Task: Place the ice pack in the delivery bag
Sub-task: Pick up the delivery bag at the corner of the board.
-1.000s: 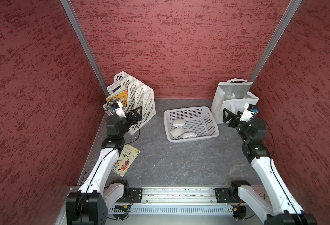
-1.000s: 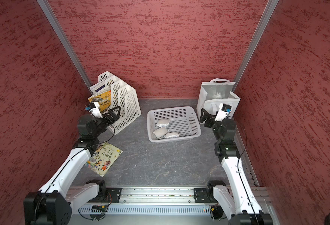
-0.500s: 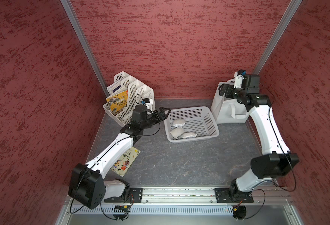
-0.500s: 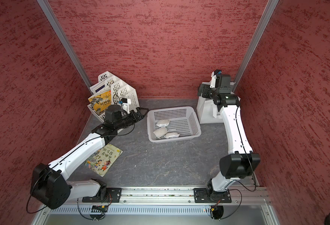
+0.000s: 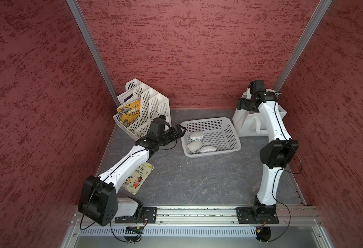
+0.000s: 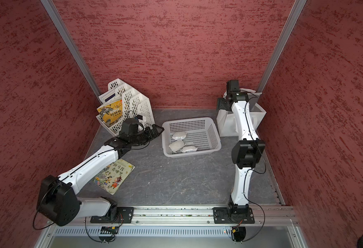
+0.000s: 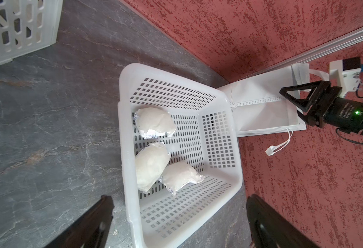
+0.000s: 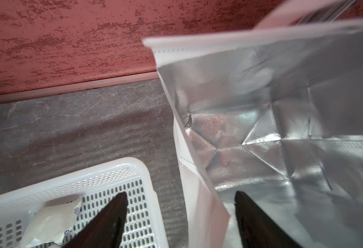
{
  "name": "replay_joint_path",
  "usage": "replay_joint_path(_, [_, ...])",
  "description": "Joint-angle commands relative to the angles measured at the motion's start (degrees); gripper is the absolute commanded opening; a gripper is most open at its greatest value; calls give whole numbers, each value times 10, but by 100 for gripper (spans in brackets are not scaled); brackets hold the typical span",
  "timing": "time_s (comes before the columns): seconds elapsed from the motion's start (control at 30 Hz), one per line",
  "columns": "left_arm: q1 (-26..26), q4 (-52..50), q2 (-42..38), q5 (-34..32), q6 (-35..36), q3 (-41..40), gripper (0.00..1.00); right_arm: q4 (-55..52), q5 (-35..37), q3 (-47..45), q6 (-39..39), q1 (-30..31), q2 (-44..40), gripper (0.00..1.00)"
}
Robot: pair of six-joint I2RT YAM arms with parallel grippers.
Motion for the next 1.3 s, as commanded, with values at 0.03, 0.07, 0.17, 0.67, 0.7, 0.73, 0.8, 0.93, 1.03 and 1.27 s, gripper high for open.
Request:
replay_joint_path(0.03, [-5,-13,0,-13,15,-3,100,-15,12,16,-5,-1,10,66])
replay_joint_path(0.07, [-6,-15,3,-14,17,1,100,-14,10,16,-4,-1,11,61])
replay_joint_path(0.17, [-8,-19,13,-13,23,9,100,-14,9,16,-5,0,11,37])
replay_joint_path(0.67, [-11,-45,0,-61,53,-5,100,-3,-60,-227,-59,6,-185,0])
replay_joint_path(0.7, [-11,-47,-4,-70,56,-7,100,-6,-93,-239,-54,9,-201,0])
replay_joint_path(0.73, [-11,-48,-6,-81,60,-9,100,-8,-120,-254,-50,13,-213,0])
replay_joint_path(0.8, [-11,-46,-13,-97,68,-9,100,-14,-145,-276,-42,32,-238,0])
replay_joint_path(0.93, [-12,-32,-17,-100,90,6,100,-21,-153,-311,-18,89,-264,0])
replay_joint_path(1.03, [-15,-27,-11,-88,100,16,100,-14,-148,-343,6,135,-274,0])
replay_joint_path(1.27, [-24,-30,-30,-85,104,-3,100,-4,-101,-388,61,196,-290,0])
